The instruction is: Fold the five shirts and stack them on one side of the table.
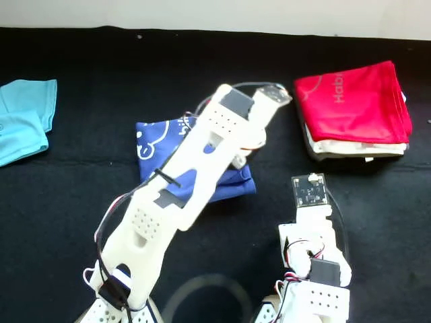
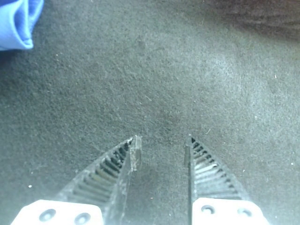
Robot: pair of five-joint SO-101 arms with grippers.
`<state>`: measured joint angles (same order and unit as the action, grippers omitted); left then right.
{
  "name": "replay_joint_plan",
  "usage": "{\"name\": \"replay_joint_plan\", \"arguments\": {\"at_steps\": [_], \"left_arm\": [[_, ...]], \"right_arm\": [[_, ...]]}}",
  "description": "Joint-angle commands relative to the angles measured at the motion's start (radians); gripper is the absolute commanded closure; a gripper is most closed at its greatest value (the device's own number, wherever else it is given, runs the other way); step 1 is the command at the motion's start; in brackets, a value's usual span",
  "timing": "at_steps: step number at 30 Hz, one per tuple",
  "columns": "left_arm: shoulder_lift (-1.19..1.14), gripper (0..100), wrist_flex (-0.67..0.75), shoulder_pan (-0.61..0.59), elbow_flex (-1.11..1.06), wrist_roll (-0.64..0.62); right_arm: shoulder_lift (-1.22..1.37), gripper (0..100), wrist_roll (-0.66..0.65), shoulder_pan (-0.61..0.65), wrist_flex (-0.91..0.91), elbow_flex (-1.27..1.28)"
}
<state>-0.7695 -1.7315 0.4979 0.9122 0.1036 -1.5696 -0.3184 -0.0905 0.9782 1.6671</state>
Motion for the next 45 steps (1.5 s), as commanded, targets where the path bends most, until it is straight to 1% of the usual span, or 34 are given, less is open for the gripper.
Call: {"name": "replay_joint_plan", "arguments": {"at_steps": [1,4,9,14,20,24,27,32,40,45], "left_arm": [[0.124,99,-0.023,-0.015,0.001,-0.006],[0.143,99,-0.02,-0.05,0.001,-0.006],[0.048,99,-0.021,-0.073,0.001,-0.006],[-0.018,99,-0.023,-0.025,0.001,-0.052],[-0.042,99,-0.023,0.073,0.001,-0.057],[-0.012,99,-0.025,0.108,0.001,-0.095],[0.004,99,-0.031,0.128,-0.004,-0.098],[0.042,99,-0.031,0.147,-0.097,-0.098],[0.249,99,-0.029,0.139,-0.223,-0.097],[0.288,99,-0.023,0.085,-0.311,-0.097]], "right_arm": [[-0.01,83.4,0.006,-0.01,0.002,0.074],[-0.01,83.4,0.006,-0.01,0.002,0.074],[-0.01,83.4,0.006,-0.01,0.002,0.074],[-0.01,83.4,0.006,-0.01,0.002,0.074],[-0.01,83.4,0.006,-0.01,0.002,0.073],[-0.01,83.4,0.006,-0.01,0.002,0.073],[-0.01,83.4,0.008,-0.01,0.002,0.073],[-0.01,83.4,0.008,-0.012,0.002,0.073],[-0.01,83.4,0.008,-0.012,0.002,0.073],[-0.01,83.4,0.008,-0.012,0.002,0.073]]}}
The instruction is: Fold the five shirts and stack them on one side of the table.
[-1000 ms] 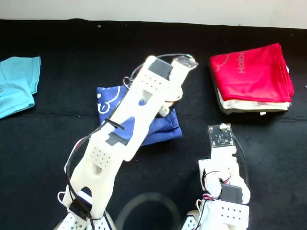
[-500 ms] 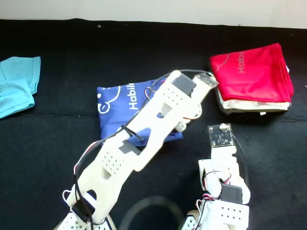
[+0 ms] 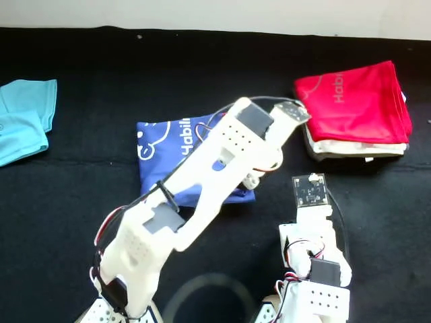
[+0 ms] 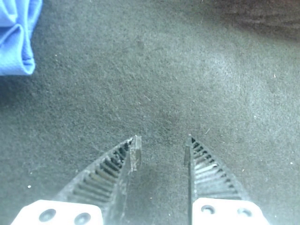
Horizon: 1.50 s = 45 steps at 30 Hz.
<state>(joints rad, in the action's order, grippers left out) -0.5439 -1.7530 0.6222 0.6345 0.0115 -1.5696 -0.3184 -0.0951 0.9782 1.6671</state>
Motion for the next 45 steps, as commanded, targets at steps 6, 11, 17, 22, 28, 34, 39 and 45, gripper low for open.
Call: {"name": "replay_joint_plan", "arguments": {"at_steps": [6,11,17,22,28,34,39,45], "left_arm": [[0.071,99,0.048,-0.076,-0.213,-0.003],[0.064,99,0.19,-0.074,-0.315,-0.003],[0.074,99,0.253,-0.027,-0.371,-0.012],[0.127,99,0.233,-0.01,-0.358,-0.043],[0.292,99,0.196,-0.056,-0.363,-0.043],[0.349,99,0.184,-0.193,-0.367,-0.041],[0.357,99,0.19,-0.346,-0.423,-0.029],[0.364,99,0.192,-0.444,-0.55,0.025]], "right_arm": [[-0.01,83.4,0.008,-0.007,0.002,0.073],[-0.01,83.4,0.008,-0.007,0.002,0.073],[-0.01,83.4,0.008,-0.007,0.002,0.073],[-0.01,83.4,0.008,-0.007,0.002,0.073],[-0.01,83.4,0.008,-0.007,0.002,0.071],[-0.01,83.4,0.008,-0.007,0.002,0.07],[0.001,83.7,0.008,-0.005,0.008,-0.018],[0.219,83.7,0.006,-0.002,0.053,-0.328]]}}
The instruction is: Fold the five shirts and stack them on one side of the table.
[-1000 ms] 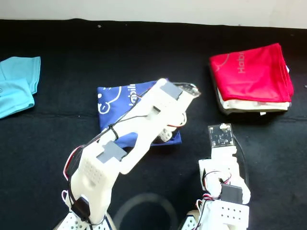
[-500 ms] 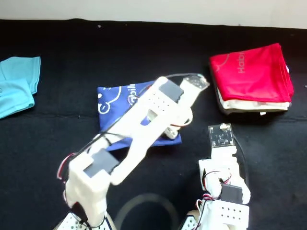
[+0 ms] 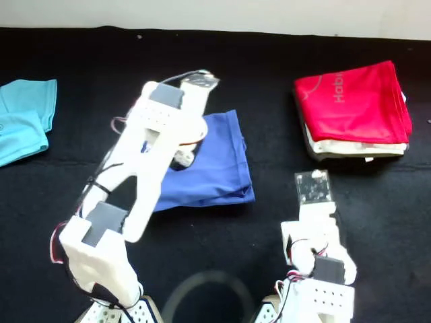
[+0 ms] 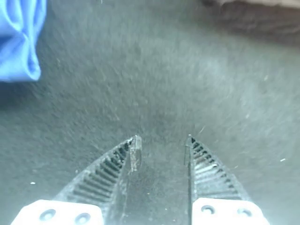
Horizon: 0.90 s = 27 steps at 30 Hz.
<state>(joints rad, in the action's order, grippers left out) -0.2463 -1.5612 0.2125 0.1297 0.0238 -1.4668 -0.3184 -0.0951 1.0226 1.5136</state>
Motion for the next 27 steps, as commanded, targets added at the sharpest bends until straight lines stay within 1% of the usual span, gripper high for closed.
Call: {"name": "replay_joint_plan", "arguments": {"at_steps": [1,5,8,12,16,19,24,27], "left_arm": [[0.081,99,0.009,-0.042,-0.088,0.012],[0.208,99,0.138,-0.07,-0.302,0.026],[0.331,99,0.259,-0.096,-0.484,0.075],[0.426,99,0.436,-0.153,-0.694,0.095],[0.429,99,0.555,-0.186,-0.82,0.097],[0.44,99,0.591,-0.217,-0.843,0.097],[0.44,99,0.591,-0.275,-0.748,0.092],[0.44,99,0.519,-0.285,-0.667,0.092]], "right_arm": [[0.185,83.7,0.006,-0.002,0.008,-0.243],[0.473,83.6,0.02,0.002,0.064,-0.575],[0.69,83.4,0.107,0.03,0.134,-0.834],[0.964,83.4,0.218,0.133,0.234,-1.129],[1.198,83.4,0.298,0.259,0.28,-1.351],[1.346,83.4,0.334,0.331,0.297,-1.484],[1.554,83.2,0.374,0.406,0.3,-1.646],[1.656,81.4,0.384,0.438,0.309,-1.727]]}}
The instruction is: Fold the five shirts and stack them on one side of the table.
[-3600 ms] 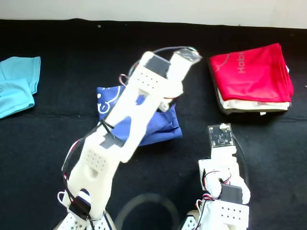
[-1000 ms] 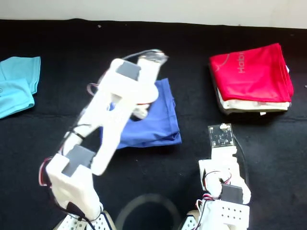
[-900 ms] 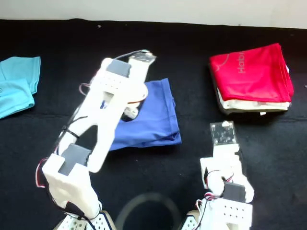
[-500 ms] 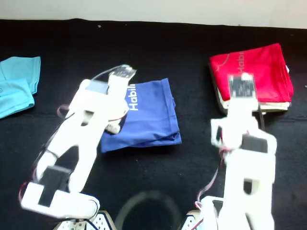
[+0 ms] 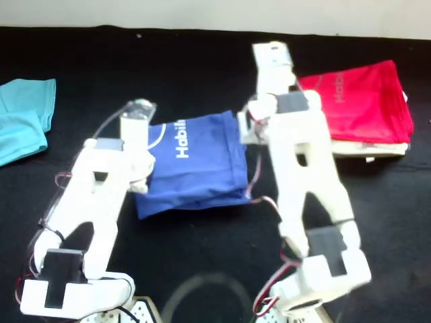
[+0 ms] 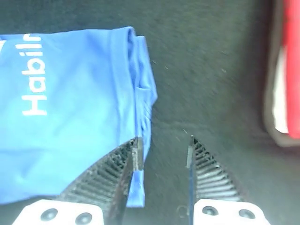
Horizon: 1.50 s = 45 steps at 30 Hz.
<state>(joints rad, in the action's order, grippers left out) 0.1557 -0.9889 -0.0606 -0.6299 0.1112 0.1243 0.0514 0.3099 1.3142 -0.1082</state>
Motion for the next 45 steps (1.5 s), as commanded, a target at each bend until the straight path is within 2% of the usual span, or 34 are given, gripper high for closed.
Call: {"name": "replay_joint_plan", "arguments": {"at_steps": [1,5,10,14,21,25,29,42,44,45], "left_arm": [[0.038,99,-0.095,-0.012,0.13,0.005],[0.038,99,-0.301,-0.027,0.3,0.008],[0.036,94,-0.473,-0.108,0.43,0.012],[0.036,89,-0.474,-0.186,0.44,0.071],[0.028,89,-0.48,-0.314,0.437,0.077],[0.028,89,-0.48,-0.331,0.435,0.141],[0.033,89,-0.479,-0.355,0.435,0.143],[0.038,89,-0.474,-0.426,0.437,0.144],[0.038,89,-0.474,-0.433,0.437,0.144],[0.038,89,-0.473,-0.435,0.438,0.144]], "right_arm": [[0.097,78.6,0.014,0.044,0.033,-0.131],[0.226,63.5,0.064,0.076,0.097,-0.245],[0.38,62.3,0.133,0.076,0.107,-0.387],[0.483,61.9,0.192,0.079,0.131,-0.478],[0.613,59.3,0.196,0.134,0.203,-0.65],[0.676,59.3,0.221,0.157,0.211,-0.716],[0.736,59.3,0.272,0.139,0.213,-0.746],[0.905,59.5,0.269,0.139,0.213,-0.746],[0.905,63.0,0.265,0.143,0.214,-0.746],[0.905,68.9,0.265,0.143,0.217,-0.746]]}}
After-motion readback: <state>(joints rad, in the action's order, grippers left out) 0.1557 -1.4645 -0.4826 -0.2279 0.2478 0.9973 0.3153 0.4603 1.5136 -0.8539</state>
